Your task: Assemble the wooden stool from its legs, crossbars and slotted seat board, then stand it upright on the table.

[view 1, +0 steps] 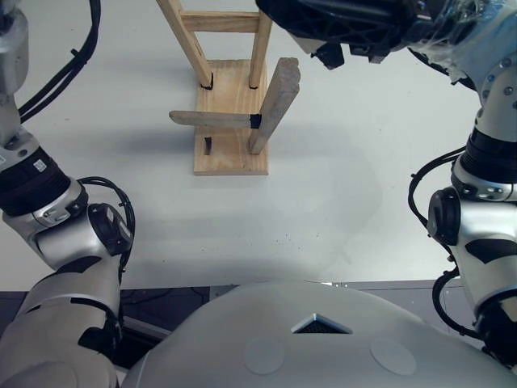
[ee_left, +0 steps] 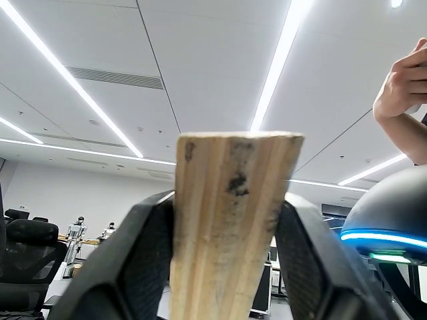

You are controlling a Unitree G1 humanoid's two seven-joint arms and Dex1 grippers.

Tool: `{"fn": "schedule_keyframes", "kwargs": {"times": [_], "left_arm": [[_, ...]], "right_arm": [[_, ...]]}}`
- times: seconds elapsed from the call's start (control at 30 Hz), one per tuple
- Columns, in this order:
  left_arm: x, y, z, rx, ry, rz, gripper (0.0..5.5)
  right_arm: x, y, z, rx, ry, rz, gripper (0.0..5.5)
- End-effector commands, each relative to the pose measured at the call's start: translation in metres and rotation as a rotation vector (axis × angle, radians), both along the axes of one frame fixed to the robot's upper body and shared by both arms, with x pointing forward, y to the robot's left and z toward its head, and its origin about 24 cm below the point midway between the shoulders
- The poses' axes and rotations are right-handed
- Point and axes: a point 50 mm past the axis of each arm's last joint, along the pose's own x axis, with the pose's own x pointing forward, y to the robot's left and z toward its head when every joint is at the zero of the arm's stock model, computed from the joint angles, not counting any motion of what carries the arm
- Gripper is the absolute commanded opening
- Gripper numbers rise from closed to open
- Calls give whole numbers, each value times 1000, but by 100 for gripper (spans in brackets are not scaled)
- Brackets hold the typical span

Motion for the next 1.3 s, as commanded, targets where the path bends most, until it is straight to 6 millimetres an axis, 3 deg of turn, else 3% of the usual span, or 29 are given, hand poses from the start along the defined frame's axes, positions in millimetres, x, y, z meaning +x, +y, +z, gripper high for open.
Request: {"fn": "schedule_keyframes", "kwargs": {"times": [0.03,0.2,0.37,0.47,0.63,0.83,0.93,1.07,1.3], "left_arm": [[10,25,4,-146,12,103,205],[6,86,10,-346,-23,313,201],[1,107,-11,-176,32,452,201],[5,112,-33,-54,90,518,201],[15,112,-84,89,205,605,201],[23,92,-144,216,324,561,201],[24,92,-151,184,330,562,201],[20,96,-162,141,356,562,201],[2,102,-204,197,508,575,201]], "right_arm": [[3,0,-5,-82,-14,-39,288],[1,-6,-17,-181,-4,-18,371],[-2,-11,-42,-347,-8,9,377],[3,-12,-51,-384,7,-8,352],[7,-10,-60,-431,26,-3,267],[7,-8,-61,-457,24,30,173],[9,-10,-58,-453,19,28,139],[10,-12,-58,-474,7,33,135],[8,-13,-61,-491,11,44,135]]}}
